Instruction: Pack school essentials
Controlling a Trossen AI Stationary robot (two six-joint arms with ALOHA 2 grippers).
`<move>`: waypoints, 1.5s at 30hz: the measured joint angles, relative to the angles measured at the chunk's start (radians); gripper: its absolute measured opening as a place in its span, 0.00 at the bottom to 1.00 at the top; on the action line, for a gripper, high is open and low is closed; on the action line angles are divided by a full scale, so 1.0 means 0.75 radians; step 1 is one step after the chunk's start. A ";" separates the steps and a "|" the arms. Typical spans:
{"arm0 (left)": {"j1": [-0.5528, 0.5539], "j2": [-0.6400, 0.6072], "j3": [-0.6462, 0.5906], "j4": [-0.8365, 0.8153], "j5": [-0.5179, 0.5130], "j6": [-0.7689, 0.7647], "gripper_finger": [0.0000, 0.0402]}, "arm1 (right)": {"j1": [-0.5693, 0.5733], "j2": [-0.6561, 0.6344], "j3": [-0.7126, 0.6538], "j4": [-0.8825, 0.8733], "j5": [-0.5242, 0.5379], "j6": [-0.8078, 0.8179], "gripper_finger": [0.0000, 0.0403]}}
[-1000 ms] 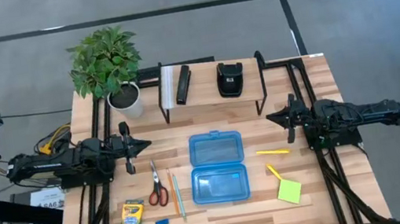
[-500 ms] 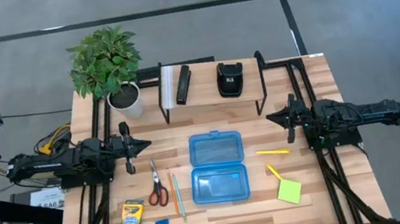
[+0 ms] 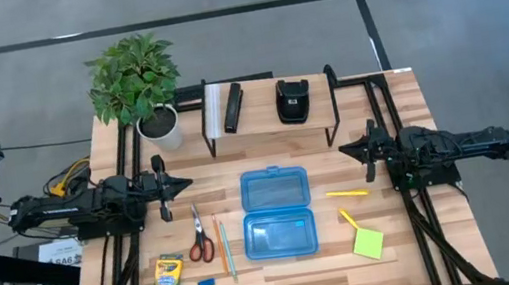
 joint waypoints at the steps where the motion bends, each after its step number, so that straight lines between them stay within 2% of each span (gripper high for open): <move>1: 0.000 0.000 0.000 0.000 0.000 0.000 0.00 | 0.000 0.000 0.000 0.000 0.000 -0.001 0.09; 7: 0.000 0.000 0.000 0.024 -0.047 -0.011 0.00 | 0.000 0.000 0.000 0.000 0.000 -0.001 0.09; 21: -0.001 0.000 0.000 0.015 -0.024 -0.531 0.00 | 0.000 0.000 0.000 0.000 0.000 -0.001 0.09; 23: 0.000 0.000 0.009 0.024 0.009 -0.576 0.00 | 0.000 0.000 -0.001 0.000 0.000 -0.001 0.09; 26: -0.022 0.001 0.037 -0.030 0.139 -0.613 0.00 | 0.000 0.000 0.000 0.000 0.000 -0.001 0.09; 28: -0.058 -0.001 0.048 -0.065 0.165 -0.655 0.00 | 0.000 0.000 0.000 0.000 0.000 0.000 0.09; 35: -0.196 0.077 0.082 -0.222 -0.045 -0.732 0.00 | 0.000 0.000 0.000 0.000 0.000 -0.001 0.09; 37: -0.226 0.121 0.145 -0.357 -0.092 -0.769 0.00 | 0.000 0.000 0.000 0.000 0.000 0.000 0.09; 42: -0.301 0.259 0.301 -0.740 -0.305 -0.932 0.00 | 0.000 0.000 0.000 0.000 0.000 0.000 0.09; 45: -0.336 0.352 0.330 -0.789 -0.339 -1.059 0.00 | 0.000 0.000 0.000 0.000 0.000 -0.001 0.09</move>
